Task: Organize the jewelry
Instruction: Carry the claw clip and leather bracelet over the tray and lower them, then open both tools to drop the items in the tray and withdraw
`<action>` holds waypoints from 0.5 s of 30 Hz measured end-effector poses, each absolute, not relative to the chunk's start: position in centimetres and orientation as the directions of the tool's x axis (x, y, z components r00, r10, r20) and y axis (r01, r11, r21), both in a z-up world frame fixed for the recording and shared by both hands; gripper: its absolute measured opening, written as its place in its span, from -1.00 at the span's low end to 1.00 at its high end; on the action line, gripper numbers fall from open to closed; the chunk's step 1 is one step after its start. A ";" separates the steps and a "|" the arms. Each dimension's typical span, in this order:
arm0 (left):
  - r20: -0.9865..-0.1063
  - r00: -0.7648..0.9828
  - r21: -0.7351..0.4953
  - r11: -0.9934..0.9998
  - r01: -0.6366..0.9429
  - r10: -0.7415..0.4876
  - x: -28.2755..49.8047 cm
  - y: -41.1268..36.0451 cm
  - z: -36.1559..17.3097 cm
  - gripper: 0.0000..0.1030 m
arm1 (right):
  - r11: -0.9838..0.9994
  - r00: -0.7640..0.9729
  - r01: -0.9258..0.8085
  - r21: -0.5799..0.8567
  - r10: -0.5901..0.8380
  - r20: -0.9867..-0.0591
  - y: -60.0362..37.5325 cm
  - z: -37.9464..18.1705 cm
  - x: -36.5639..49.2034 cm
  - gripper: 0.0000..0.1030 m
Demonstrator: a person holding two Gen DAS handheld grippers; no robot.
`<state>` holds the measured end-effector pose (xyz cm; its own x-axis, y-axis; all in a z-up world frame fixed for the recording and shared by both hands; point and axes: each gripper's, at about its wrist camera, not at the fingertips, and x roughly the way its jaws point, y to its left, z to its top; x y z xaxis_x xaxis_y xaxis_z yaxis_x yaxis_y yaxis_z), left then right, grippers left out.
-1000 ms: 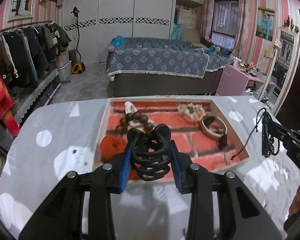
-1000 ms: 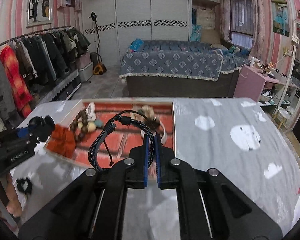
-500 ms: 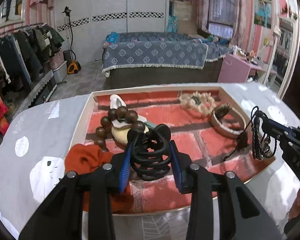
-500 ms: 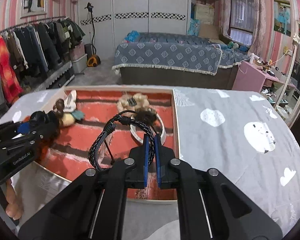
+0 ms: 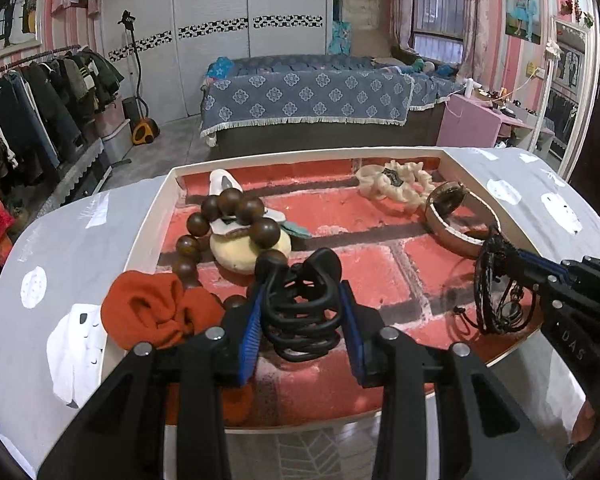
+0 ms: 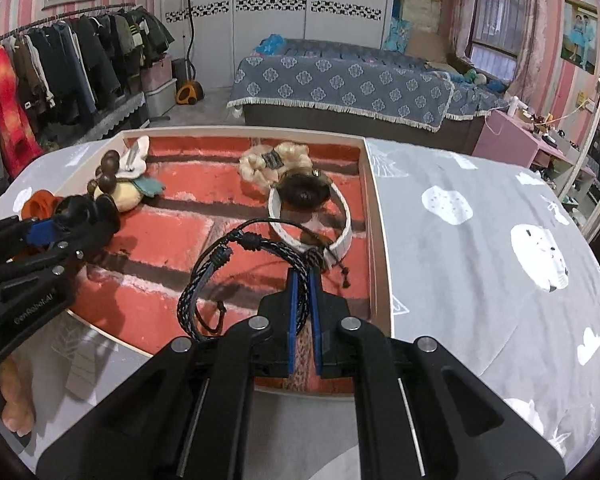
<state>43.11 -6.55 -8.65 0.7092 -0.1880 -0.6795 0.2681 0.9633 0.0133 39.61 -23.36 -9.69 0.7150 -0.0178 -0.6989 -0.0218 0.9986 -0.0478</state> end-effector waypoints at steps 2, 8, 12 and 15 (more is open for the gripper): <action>-0.682 0.707 0.019 0.962 0.271 -0.186 43.0 -6.6 -8.8 -0.29 | 0.998 0.709 -0.019 -0.052 -0.023 -0.705 -23.4 -10.0 39.6 -0.86; -0.697 0.691 0.023 0.958 0.286 -0.190 43.0 -6.9 -9.5 -0.29 | 0.999 0.696 -0.016 -0.043 -0.020 -0.718 -23.7 -10.4 39.7 -0.86; -0.708 0.677 0.009 0.956 0.294 -0.202 43.1 -6.9 -9.6 -0.29 | 0.999 0.684 -0.017 -0.026 -0.007 -0.729 -23.8 -10.8 39.7 -0.83; -0.707 0.680 0.023 0.955 0.295 -0.193 43.0 -7.0 -9.7 -0.28 | 1.000 0.679 -0.016 -0.010 0.004 -0.734 -24.1 -10.9 39.8 -0.80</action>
